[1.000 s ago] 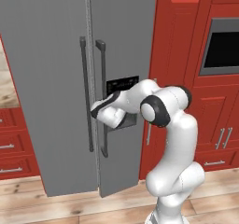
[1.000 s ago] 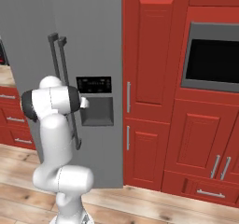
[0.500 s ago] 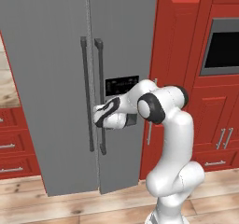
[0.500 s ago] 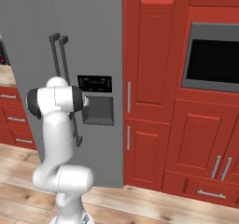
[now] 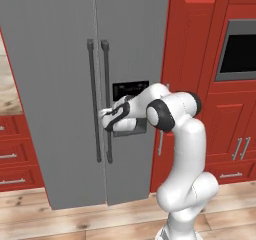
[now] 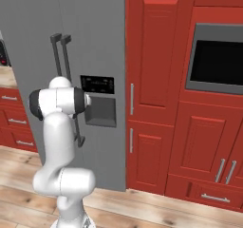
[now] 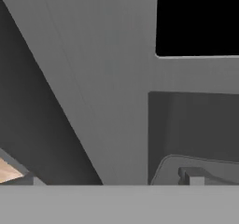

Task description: Take the bottled waters from the counter and place them in the freezer to freeze. Close the freezer door after placing the bottles.

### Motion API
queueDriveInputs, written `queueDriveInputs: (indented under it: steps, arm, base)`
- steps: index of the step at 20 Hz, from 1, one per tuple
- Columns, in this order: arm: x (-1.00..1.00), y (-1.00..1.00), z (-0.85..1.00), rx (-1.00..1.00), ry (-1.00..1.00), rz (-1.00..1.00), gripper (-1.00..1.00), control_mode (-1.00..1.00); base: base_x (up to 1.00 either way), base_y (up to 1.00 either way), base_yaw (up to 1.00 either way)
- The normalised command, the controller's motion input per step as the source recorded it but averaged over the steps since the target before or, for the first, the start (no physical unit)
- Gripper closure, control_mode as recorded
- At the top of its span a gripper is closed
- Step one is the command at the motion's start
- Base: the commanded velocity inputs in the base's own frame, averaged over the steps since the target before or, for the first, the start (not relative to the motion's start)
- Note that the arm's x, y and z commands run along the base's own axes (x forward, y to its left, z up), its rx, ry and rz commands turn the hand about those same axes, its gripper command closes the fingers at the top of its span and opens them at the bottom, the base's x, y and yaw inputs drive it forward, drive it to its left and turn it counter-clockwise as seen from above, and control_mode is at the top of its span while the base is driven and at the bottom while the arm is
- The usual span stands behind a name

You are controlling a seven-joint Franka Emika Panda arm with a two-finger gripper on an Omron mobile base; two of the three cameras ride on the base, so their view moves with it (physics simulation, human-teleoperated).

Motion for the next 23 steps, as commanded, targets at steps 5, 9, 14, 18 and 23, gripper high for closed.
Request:
queueDriveInputs:
  steps: [5,9,14,18,23]
  arm:
    - [0.36,0.0,0.19,-0.03,0.16,-0.05,-1.0,-1.0]
    - [0.41,0.0,0.08,-0.03,0.09,-0.05,-1.0,-1.0]
    - [0.47,0.0,0.03,-0.04,0.01,-0.07,-1.0,-1.0]
    - [0.46,0.0,0.0,-0.04,0.0,-0.07,-1.0,-1.0]
    - [0.35,0.0,0.03,-0.03,0.0,-0.07,-1.0,-1.0]
  base:
    - [0.0,0.0,0.0]
    - [0.0,0.0,0.0]
    - [0.0,0.0,0.0]
    - [0.0,0.0,0.0]
    - [0.0,0.0,0.0]
